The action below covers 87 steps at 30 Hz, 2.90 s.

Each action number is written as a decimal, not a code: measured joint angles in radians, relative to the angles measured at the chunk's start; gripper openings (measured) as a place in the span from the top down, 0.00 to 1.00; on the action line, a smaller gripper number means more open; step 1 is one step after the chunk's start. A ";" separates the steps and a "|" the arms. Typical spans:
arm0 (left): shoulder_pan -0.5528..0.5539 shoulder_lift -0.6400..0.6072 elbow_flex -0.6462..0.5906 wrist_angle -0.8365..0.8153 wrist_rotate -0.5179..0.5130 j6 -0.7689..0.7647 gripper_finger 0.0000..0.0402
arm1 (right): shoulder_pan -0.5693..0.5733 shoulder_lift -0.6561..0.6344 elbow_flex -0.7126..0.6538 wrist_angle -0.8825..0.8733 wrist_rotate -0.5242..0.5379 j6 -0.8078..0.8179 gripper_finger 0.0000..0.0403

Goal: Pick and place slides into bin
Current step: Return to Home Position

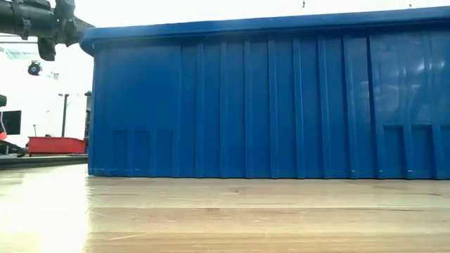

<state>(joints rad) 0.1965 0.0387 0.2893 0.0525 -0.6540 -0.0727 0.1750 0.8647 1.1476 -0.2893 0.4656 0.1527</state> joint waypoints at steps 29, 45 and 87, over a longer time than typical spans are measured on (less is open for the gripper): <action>0.000 0.018 -0.006 0.000 -0.009 0.002 1.00 | -0.223 -0.734 -0.760 0.450 -0.259 -0.214 0.98; 0.000 0.019 -0.017 -0.001 -0.009 0.001 1.00 | -0.223 -0.864 -0.972 0.655 -0.407 -0.076 0.98; 0.000 0.058 -0.027 0.119 0.353 -0.071 1.00 | -0.223 -0.850 -1.139 0.731 -0.410 -0.010 0.98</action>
<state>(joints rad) 0.1960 0.0968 0.2624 0.1717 -0.3012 -0.1440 -0.0483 0.0147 0.0090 0.4416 0.0558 0.1428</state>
